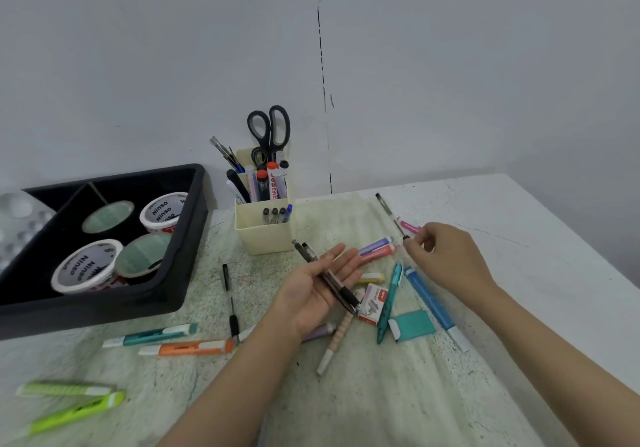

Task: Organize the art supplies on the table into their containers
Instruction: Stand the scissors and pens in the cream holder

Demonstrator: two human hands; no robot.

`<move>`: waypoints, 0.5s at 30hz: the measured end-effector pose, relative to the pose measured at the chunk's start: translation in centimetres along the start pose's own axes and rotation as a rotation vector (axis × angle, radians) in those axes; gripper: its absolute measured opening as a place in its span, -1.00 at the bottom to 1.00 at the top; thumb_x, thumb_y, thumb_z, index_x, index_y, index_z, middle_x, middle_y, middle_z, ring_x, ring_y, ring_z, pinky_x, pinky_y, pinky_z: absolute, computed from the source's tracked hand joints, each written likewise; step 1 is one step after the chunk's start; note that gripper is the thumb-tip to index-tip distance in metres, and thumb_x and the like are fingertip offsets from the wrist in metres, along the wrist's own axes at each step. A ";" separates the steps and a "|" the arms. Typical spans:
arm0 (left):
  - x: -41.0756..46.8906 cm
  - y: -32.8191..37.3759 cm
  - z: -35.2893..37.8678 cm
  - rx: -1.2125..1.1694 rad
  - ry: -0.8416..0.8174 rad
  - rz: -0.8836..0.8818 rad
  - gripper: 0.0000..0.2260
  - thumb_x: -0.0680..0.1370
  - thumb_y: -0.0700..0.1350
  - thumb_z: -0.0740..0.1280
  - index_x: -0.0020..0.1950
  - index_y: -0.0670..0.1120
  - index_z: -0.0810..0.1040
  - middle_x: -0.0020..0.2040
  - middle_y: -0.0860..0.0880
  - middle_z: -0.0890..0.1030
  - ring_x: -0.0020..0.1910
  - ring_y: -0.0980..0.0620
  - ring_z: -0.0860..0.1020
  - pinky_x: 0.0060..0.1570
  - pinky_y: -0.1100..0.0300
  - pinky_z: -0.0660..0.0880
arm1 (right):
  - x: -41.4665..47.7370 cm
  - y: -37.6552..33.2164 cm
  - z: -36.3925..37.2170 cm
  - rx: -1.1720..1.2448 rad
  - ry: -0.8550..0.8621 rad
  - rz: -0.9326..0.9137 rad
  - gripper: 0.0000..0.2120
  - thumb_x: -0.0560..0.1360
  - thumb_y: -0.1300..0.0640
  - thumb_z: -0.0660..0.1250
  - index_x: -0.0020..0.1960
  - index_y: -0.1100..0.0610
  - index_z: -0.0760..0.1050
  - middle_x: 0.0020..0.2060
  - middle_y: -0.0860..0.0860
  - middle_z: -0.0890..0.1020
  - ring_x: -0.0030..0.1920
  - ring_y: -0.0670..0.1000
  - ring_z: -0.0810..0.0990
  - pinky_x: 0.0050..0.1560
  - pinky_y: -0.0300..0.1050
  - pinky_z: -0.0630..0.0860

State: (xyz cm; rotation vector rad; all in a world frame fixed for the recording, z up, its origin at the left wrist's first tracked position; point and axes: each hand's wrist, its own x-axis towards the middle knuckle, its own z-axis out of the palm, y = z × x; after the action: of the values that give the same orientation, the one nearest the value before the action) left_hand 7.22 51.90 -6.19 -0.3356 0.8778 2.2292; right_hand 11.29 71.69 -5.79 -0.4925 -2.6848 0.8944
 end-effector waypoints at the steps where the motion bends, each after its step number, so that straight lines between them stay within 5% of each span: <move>1: -0.2 0.0 0.0 0.005 -0.010 0.000 -0.75 0.60 -0.29 0.11 0.20 -0.32 0.47 0.07 -0.32 0.61 -0.09 -0.19 0.66 -0.07 -0.07 0.57 | -0.7 -0.7 -0.1 0.063 0.004 -0.023 -0.82 0.49 0.00 0.33 -0.25 0.04 0.47 -0.34 -0.01 0.55 -0.36 -0.07 0.47 -0.37 -0.21 0.37; 5: -0.6 -0.4 0.1 0.042 -0.029 0.004 -0.66 0.45 -0.24 0.25 0.20 -0.32 0.44 0.09 -0.33 0.59 0.01 -0.19 0.62 0.00 -0.09 0.54 | -4.4 -2.9 0.5 0.164 -0.174 -0.107 -0.84 0.41 0.01 0.40 -0.31 0.01 0.51 -0.36 -0.01 0.58 -0.38 -0.10 0.46 -0.35 -0.22 0.37; 8: -0.6 -0.7 -0.1 0.065 -0.030 0.004 -0.81 0.56 -0.28 0.18 0.13 -0.27 0.47 0.00 -0.26 0.64 -0.09 -0.12 0.66 -0.05 -0.03 0.57 | -6.1 -3.4 1.1 0.128 -0.288 -0.164 -0.81 0.39 -0.03 0.41 -0.36 -0.02 0.50 -0.43 -0.05 0.56 -0.44 -0.16 0.43 -0.38 -0.29 0.33; 13: -1.9 -0.3 -1.3 0.121 0.001 0.028 -0.79 0.61 -0.31 0.10 0.12 -0.23 0.49 -0.09 -0.17 0.68 -0.18 -0.04 0.68 -0.18 0.07 0.61 | -6.6 -4.4 1.4 0.236 -0.271 -0.225 -0.79 0.48 0.03 0.35 -0.33 -0.06 0.49 -0.51 -0.25 0.50 -0.44 -0.21 0.45 -0.38 -0.36 0.30; 15: -3.1 0.4 -2.1 0.152 0.003 0.061 -0.79 0.61 -0.32 0.09 0.14 -0.24 0.48 -0.08 -0.18 0.68 -0.18 -0.06 0.68 -0.14 0.06 0.60 | -6.7 -4.8 2.1 0.268 -0.256 -0.218 -0.82 0.51 0.09 0.32 -0.27 -0.05 0.50 -0.49 -0.18 0.50 -0.43 -0.20 0.44 -0.39 -0.35 0.32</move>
State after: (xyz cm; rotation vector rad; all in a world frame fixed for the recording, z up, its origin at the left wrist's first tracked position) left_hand 9.17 48.62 -6.11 -0.2442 1.0647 2.2022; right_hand 15.54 64.29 -5.40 -0.0267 -2.7068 1.2997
